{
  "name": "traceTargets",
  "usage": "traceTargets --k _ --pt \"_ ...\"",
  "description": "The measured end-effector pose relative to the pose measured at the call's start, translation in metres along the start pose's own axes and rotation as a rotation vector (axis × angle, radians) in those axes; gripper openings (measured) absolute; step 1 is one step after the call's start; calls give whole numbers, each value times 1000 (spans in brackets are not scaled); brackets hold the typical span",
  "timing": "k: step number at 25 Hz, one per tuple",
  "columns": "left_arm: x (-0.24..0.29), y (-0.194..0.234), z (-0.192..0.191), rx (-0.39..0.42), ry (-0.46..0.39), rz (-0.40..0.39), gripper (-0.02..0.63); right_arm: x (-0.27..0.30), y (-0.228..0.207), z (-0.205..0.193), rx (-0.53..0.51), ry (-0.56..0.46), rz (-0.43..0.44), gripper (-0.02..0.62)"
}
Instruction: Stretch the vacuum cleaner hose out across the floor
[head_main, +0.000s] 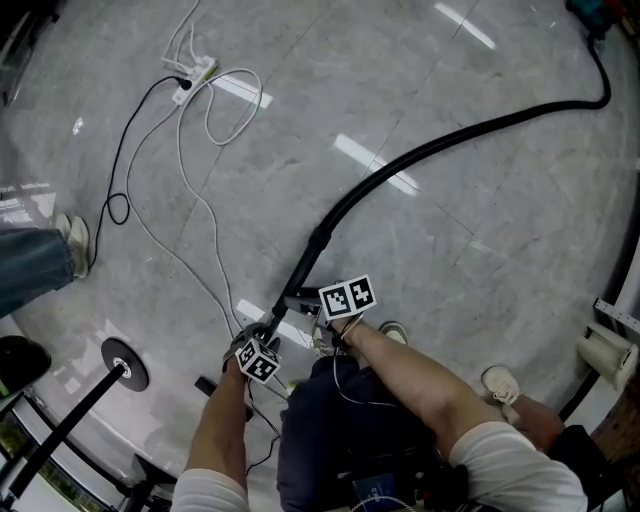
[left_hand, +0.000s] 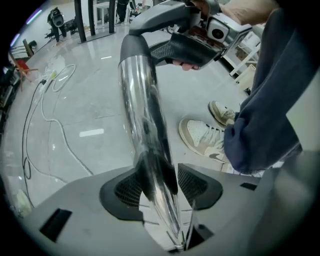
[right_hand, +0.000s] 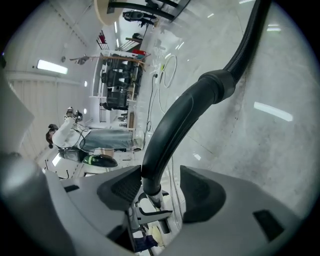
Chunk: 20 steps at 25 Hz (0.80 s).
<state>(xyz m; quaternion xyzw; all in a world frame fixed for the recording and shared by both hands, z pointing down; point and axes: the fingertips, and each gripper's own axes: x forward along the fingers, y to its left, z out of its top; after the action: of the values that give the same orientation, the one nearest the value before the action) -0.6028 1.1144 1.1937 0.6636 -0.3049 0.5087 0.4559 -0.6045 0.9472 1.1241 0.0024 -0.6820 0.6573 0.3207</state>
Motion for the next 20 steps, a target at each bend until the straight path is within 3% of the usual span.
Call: traceTargets --k 6,11,14,17,20 --pt "-28 9 8 0 -5 12 192 -39 -5 11 2 -30 -49 232" --pt "-85 19 39 -34 -70 102 192 -101 20 22 -11 -103 -110 231" --pt "-131 16 86 -21 -145 128 192 -153 51 35 -62 -168 -185 230" --pt "-183 -7 161 6 -266 92 190 -217 89 48 -110 -259 -263 230" --pt "-247 -49 240 -16 -405 40 189 -289 134 49 -153 -342 -347 229"
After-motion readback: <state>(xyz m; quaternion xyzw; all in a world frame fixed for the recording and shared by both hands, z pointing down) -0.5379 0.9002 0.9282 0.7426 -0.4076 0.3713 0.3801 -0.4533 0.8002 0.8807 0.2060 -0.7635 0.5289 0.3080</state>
